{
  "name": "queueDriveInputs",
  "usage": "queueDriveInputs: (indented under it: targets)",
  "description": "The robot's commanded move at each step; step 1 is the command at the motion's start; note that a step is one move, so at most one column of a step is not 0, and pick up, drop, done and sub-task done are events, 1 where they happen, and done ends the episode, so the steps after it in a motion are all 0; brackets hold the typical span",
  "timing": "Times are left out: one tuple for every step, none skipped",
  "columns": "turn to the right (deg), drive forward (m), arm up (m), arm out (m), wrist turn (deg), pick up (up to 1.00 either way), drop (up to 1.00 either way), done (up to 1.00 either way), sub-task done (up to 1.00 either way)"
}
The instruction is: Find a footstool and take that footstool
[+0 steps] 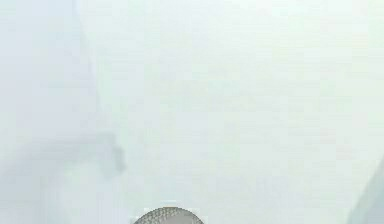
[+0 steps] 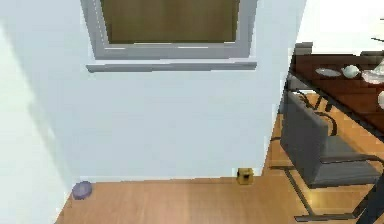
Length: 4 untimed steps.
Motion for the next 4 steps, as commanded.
queueDriveInputs:
  targets:
    - [-45.0,0.00,0.00,0.00,0.0,0.00,0.00,0.00,0.00]
    - [-45.0,0.00,0.00,0.00,0.0,0.00,0.00,0.00,0.00]
    - [-12.0,0.00,0.00,0.00,0.0,0.00,0.00,0.00,0.00]
    - [0.0,0.00,0.22,0.00,0.0,0.00,0.00,0.00,0.00]
